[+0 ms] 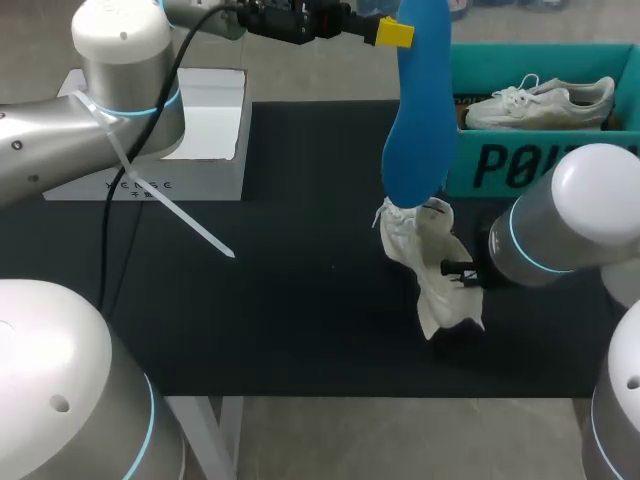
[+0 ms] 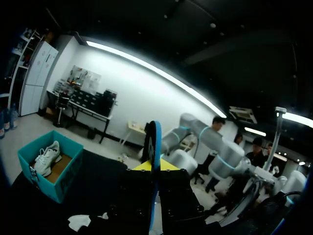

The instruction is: Take the shoe out of the shoebox, open the shoe tongue, remove and reinsert the insole, then place the shoe into the shoebox

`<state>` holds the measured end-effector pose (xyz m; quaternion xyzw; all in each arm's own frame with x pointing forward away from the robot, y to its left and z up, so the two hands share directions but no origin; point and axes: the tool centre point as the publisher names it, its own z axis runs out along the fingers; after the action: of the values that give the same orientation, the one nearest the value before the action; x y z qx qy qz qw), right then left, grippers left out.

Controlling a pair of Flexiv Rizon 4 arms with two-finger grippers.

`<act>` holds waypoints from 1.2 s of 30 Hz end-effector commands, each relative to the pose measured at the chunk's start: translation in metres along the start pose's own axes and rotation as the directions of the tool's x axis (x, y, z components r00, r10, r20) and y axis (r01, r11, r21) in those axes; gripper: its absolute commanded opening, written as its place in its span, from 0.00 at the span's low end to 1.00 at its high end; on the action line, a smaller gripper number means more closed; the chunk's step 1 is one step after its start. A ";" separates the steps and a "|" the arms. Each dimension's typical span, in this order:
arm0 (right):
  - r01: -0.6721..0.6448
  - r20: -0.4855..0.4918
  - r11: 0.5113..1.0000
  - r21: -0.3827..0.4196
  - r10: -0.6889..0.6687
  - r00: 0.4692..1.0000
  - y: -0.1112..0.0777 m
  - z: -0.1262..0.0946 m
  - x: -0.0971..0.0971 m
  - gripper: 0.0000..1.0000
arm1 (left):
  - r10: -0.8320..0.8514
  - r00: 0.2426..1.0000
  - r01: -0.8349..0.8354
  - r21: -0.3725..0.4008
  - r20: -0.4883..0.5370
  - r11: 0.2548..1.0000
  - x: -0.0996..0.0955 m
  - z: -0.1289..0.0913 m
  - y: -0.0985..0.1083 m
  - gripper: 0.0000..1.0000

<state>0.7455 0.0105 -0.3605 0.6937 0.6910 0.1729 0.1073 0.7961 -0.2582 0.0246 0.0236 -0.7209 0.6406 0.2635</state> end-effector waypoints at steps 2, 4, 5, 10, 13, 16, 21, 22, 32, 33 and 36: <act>-0.013 -0.007 1.000 0.014 0.014 1.000 -0.002 0.014 0.003 0.00 | 0.000 1.000 0.000 0.000 -0.002 1.000 -0.001 0.001 0.000 0.00; -0.022 -0.009 1.000 0.021 0.022 1.000 -0.004 0.015 0.004 0.00 | 0.000 1.000 0.000 0.000 -0.002 1.000 -0.001 0.001 0.000 0.00; -0.018 -0.011 0.999 0.030 0.019 1.000 -0.005 0.016 0.004 0.00 | 0.000 1.000 0.000 0.000 -0.002 1.000 -0.001 0.001 0.000 0.00; -0.021 -0.003 0.999 0.048 0.021 1.000 -0.011 0.014 0.007 1.00 | 0.000 1.000 0.000 0.000 -0.002 1.000 -0.001 0.001 0.000 0.00; -0.030 -0.010 0.999 0.025 0.031 0.999 -0.010 0.004 0.005 1.00 | 0.000 1.000 0.000 0.000 -0.002 1.000 -0.001 0.001 0.000 0.00; -0.034 -0.017 0.999 -0.008 0.033 0.999 -0.006 -0.011 0.003 1.00 | 0.000 1.000 0.000 0.000 -0.002 1.000 -0.001 0.001 0.000 0.00; -0.026 -0.026 0.998 -0.060 0.024 0.999 0.005 -0.035 -0.002 1.00 | 0.000 1.000 0.000 0.000 -0.002 1.000 -0.001 0.001 0.000 0.00; -0.026 -0.022 0.997 -0.071 0.024 0.999 0.008 -0.039 -0.004 1.00 | 0.000 1.000 0.000 0.000 -0.002 1.000 -0.001 0.001 0.000 0.00; -0.053 -0.123 0.998 -0.047 0.047 0.991 0.023 -0.053 -0.014 1.00 | 0.000 1.000 0.000 0.000 -0.002 1.000 -0.001 0.001 0.000 0.00; -0.053 -0.123 0.998 -0.047 0.047 0.991 0.023 -0.053 -0.014 1.00 | 0.000 1.000 0.000 0.000 -0.002 1.000 -0.001 0.001 0.000 0.00; -0.053 -0.123 0.998 -0.047 0.047 0.991 0.023 -0.053 -0.014 1.00 | 0.000 1.000 0.000 0.000 -0.002 1.000 -0.001 0.001 0.000 0.00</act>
<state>0.7507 -0.0029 -0.3053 0.6990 0.6733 0.2253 0.0853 0.7961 -0.2582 0.0247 0.0235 -0.7209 0.6405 0.2636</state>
